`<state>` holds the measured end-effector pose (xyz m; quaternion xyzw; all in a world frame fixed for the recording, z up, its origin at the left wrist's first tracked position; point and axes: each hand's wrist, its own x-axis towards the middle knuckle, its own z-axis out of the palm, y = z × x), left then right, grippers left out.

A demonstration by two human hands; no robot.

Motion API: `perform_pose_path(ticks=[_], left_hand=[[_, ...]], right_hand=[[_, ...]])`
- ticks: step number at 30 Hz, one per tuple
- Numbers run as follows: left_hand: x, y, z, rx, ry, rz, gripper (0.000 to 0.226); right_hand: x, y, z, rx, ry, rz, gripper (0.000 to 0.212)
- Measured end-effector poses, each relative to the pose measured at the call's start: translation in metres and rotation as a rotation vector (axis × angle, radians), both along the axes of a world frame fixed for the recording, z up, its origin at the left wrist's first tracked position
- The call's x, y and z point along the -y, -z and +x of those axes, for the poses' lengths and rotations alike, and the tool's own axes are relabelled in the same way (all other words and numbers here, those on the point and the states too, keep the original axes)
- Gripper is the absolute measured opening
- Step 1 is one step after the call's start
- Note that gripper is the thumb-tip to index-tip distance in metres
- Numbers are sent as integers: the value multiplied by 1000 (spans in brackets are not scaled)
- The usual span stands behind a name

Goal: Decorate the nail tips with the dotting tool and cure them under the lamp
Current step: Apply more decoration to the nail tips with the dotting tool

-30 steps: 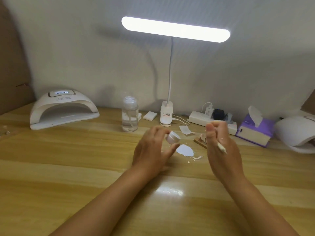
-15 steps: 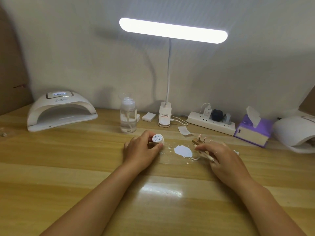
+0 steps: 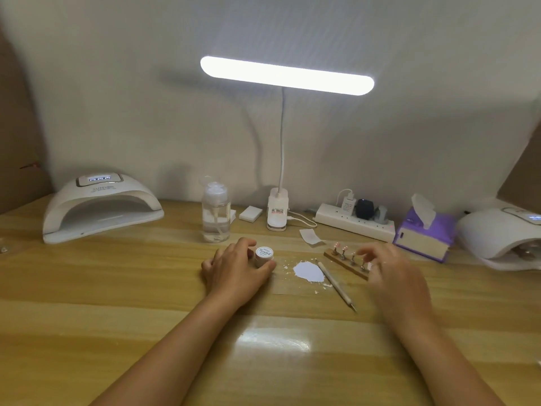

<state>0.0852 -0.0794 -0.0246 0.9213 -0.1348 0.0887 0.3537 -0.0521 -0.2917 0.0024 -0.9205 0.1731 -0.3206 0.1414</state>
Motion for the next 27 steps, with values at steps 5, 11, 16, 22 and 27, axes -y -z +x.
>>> perform_pose_path(ticks=[5,11,16,22,27], left_hand=[[1,-6,-4,79,-38,-162,33],[2,-13,-17,370,43,-359,21],[6,-17,-25,377,143,-357,17],[9,-27,-29,223,256,-411,15],[16,-35,-32,-138,386,-516,32]], right_hand=[[28,7,1,-144,268,363,44],[29,14,3,-361,251,331,46],[32,13,-1,-262,214,323,30],[30,5,-1,-13,224,289,22],[28,-6,-2,199,130,465,22]])
